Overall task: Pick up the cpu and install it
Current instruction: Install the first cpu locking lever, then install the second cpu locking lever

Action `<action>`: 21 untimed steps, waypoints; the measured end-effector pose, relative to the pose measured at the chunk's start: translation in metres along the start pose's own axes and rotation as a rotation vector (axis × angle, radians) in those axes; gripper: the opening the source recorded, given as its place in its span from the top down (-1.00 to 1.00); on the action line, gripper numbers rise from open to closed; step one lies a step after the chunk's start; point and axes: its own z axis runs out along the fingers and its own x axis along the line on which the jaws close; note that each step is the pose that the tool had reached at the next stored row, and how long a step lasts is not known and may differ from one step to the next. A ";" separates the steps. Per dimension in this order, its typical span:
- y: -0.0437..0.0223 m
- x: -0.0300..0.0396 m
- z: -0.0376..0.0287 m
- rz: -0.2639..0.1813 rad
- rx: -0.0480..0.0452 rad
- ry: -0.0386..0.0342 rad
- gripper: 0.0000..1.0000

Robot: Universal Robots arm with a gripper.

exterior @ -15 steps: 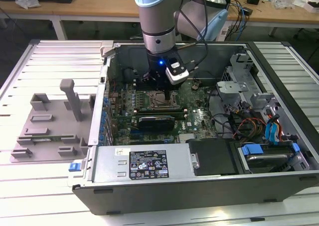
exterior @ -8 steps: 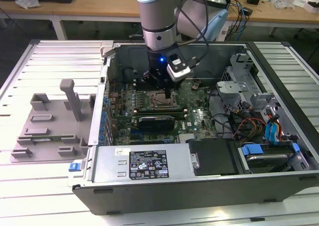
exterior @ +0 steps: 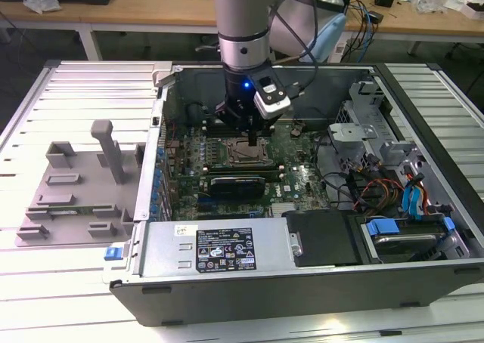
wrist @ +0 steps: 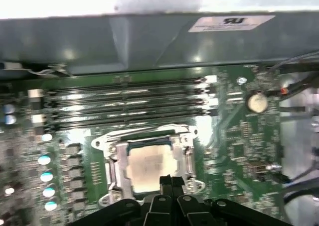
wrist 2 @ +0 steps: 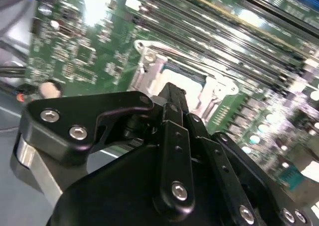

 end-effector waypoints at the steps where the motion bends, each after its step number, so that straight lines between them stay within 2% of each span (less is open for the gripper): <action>1: 0.0002 -0.0020 0.0004 -0.003 0.0043 0.0491 0.79; 2: 0.0003 -0.0032 0.0006 -0.005 0.0068 0.0757 0.79; 4: 0.0004 -0.0045 0.0007 -0.008 0.0108 0.1151 0.79; 6: 0.0004 -0.0045 0.0007 -0.008 0.0111 0.1177 0.79; 7: 0.0007 -0.0066 0.0011 -0.012 0.0106 0.1189 0.79; 10: 0.0011 -0.0110 0.0016 -0.059 0.0073 0.1161 0.79; 11: 0.0011 -0.0111 0.0010 -0.059 0.0073 0.1161 0.79; 13: 0.0007 -0.0119 -0.0054 -0.059 0.0073 0.1161 0.79; 21: 0.0007 -0.0120 -0.0063 -0.059 0.0073 0.1161 0.79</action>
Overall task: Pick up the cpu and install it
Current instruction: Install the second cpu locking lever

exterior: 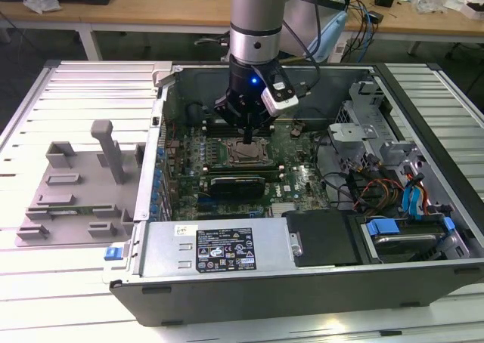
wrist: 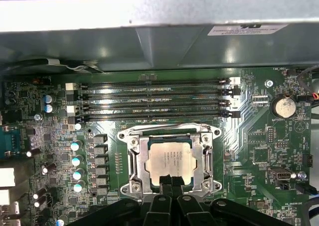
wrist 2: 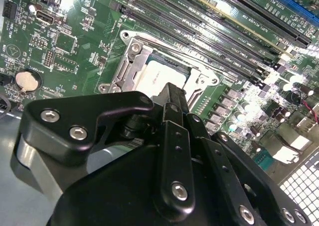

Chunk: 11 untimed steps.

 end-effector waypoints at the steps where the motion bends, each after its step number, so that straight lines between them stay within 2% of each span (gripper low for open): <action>1: 0.0000 0.0000 0.0000 0.000 0.0000 0.0000 0.79; 8: -0.0002 0.0000 -0.0025 0.000 0.0002 0.0000 0.79; 11: -0.0083 -0.0005 -0.0022 0.000 0.0001 -0.0001 0.79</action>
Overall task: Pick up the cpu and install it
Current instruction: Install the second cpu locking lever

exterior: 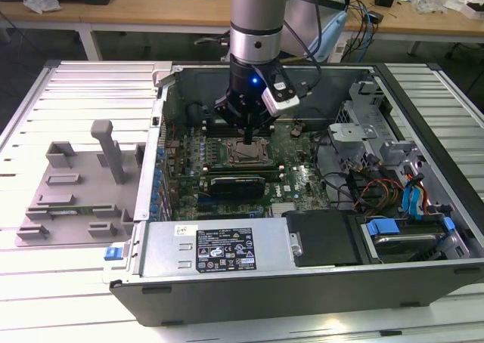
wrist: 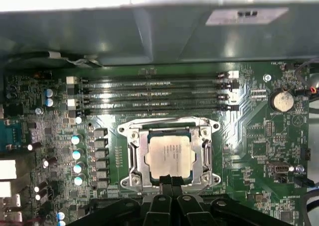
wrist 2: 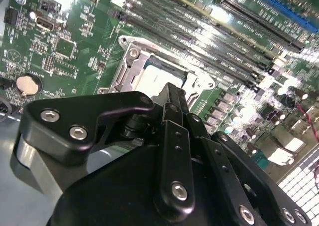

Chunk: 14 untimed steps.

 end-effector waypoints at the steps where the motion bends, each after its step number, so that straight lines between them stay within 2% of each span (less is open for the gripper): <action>1: -0.0028 -0.0002 0.0002 0.000 0.0000 0.0000 0.79; 6: -0.0131 -0.0012 0.0009 0.000 0.0000 0.0000 0.79; 10: -0.0262 -0.0026 0.0020 0.000 0.0004 -0.0001 0.79; 14: -0.0271 -0.0025 0.0036 -0.016 0.0006 -0.0010 0.79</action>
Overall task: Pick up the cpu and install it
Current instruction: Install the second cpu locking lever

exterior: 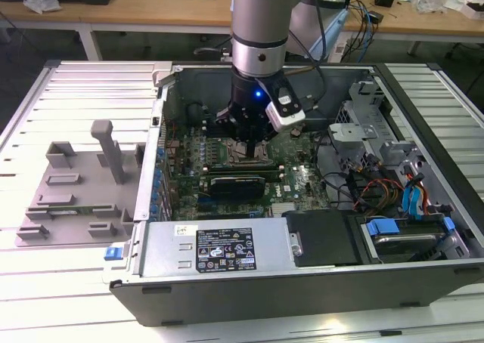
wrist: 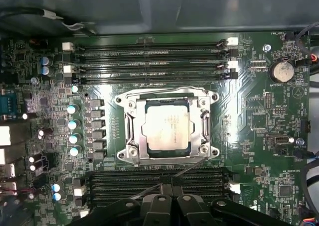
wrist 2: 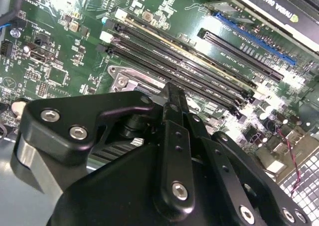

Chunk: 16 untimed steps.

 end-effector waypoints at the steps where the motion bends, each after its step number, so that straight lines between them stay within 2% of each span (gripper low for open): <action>1: -0.0002 0.0009 0.0008 -0.006 0.0001 -0.0004 0.79; 5: -0.0010 0.0070 0.0031 -0.009 0.0001 -0.0005 0.79; 11: -0.0017 0.0085 0.0058 -0.010 -0.0003 -0.0009 0.79; 14: -0.0028 0.0115 0.0065 -0.011 -0.0004 -0.0010 0.79; 16: -0.0031 0.0118 0.0099 -0.015 -0.0002 -0.0012 0.79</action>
